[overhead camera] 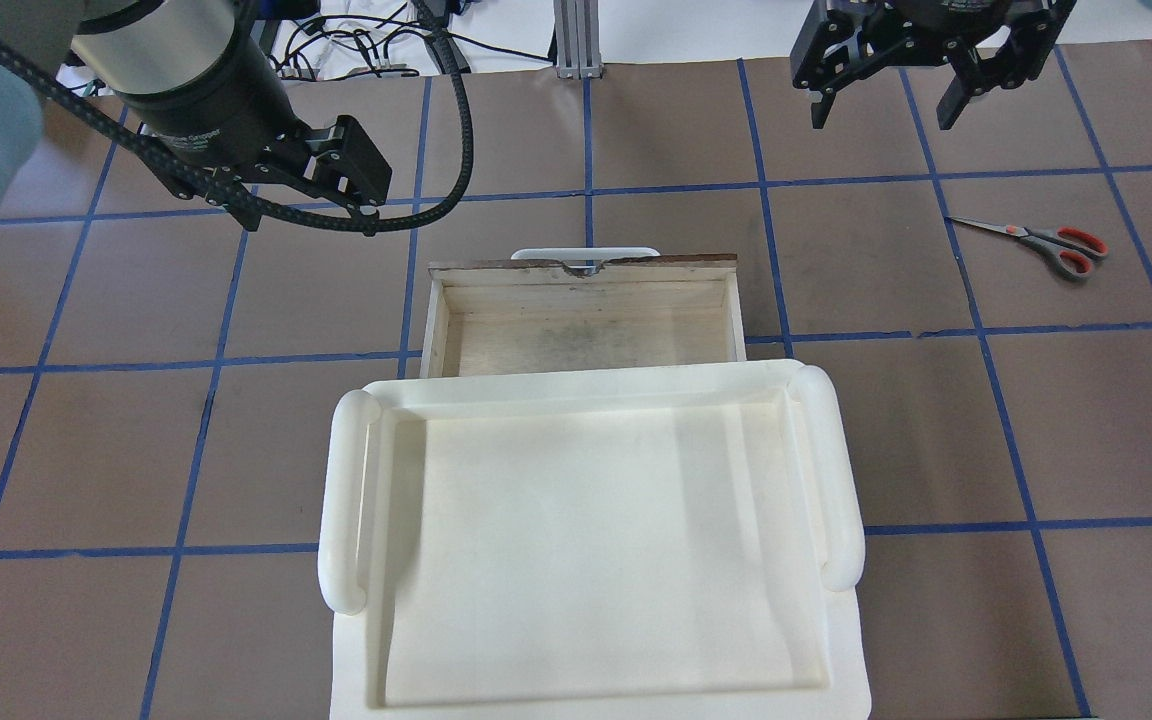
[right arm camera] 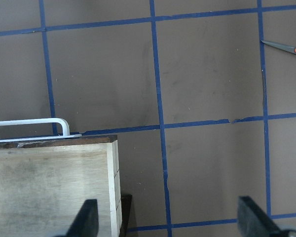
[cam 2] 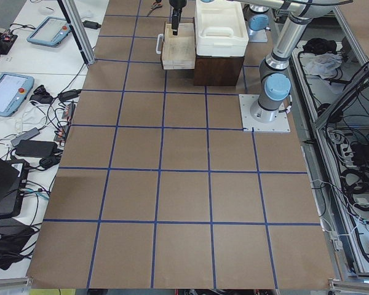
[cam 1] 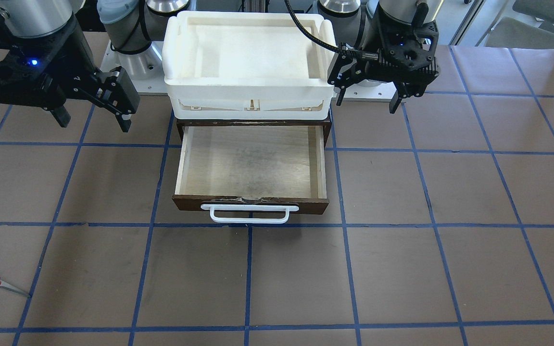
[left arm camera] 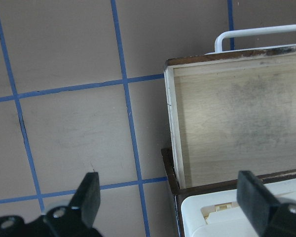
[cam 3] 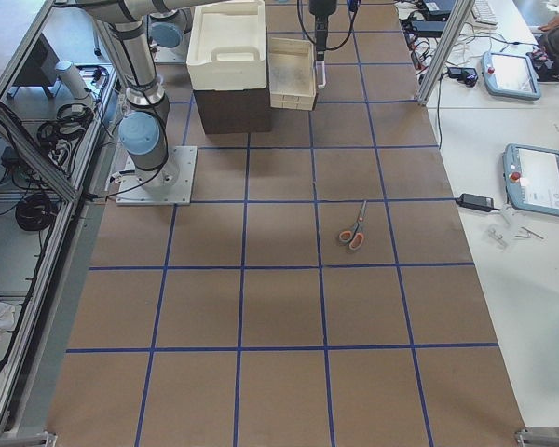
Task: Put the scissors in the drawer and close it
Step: 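Move the right gripper down toward the grey-and-orange scissors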
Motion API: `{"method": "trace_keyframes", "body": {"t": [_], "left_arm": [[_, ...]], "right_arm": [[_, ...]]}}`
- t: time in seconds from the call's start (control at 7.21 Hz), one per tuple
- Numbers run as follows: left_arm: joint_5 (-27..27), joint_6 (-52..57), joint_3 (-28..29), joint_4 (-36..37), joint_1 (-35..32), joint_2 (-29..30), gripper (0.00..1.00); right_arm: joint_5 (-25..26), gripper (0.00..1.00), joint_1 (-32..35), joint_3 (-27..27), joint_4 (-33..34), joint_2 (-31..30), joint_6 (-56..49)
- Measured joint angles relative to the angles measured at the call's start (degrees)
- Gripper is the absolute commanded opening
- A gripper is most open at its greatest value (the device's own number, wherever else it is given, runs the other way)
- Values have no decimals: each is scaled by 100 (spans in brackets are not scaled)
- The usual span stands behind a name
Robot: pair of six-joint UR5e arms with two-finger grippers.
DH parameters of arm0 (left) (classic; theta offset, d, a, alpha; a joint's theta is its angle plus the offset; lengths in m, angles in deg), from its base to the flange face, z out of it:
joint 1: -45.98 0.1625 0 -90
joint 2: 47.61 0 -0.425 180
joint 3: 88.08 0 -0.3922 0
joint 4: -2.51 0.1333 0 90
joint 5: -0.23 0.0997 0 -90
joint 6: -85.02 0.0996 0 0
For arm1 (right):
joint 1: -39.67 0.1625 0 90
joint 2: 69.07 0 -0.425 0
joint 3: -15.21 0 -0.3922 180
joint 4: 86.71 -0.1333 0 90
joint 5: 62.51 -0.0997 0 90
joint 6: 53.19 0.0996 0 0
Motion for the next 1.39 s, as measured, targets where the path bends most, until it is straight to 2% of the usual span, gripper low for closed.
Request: {"method": "trace_keyframes", "body": {"t": [0.69, 0.97, 1.11, 1.25, 1.39], "left_arm": [[-5, 13, -35, 6, 0, -42, 100], [-7, 3, -64, 36, 0, -47, 100], [-8, 1, -69, 65, 0, -48, 100], [-7, 0, -74, 80, 0, -48, 100], [-6, 1, -79, 85, 0, -54, 100]], "right_arm": [[-151, 100, -94, 143, 13, -57, -460], [-165, 100, -536, 255, 17, -59, -1956], [-165, 99, -972, 396, 68, -55, -3127], [-167, 99, -1482, 607, 341, -24, -4357], [-169, 98, -2001, 943, 980, 75, -5501]]}}
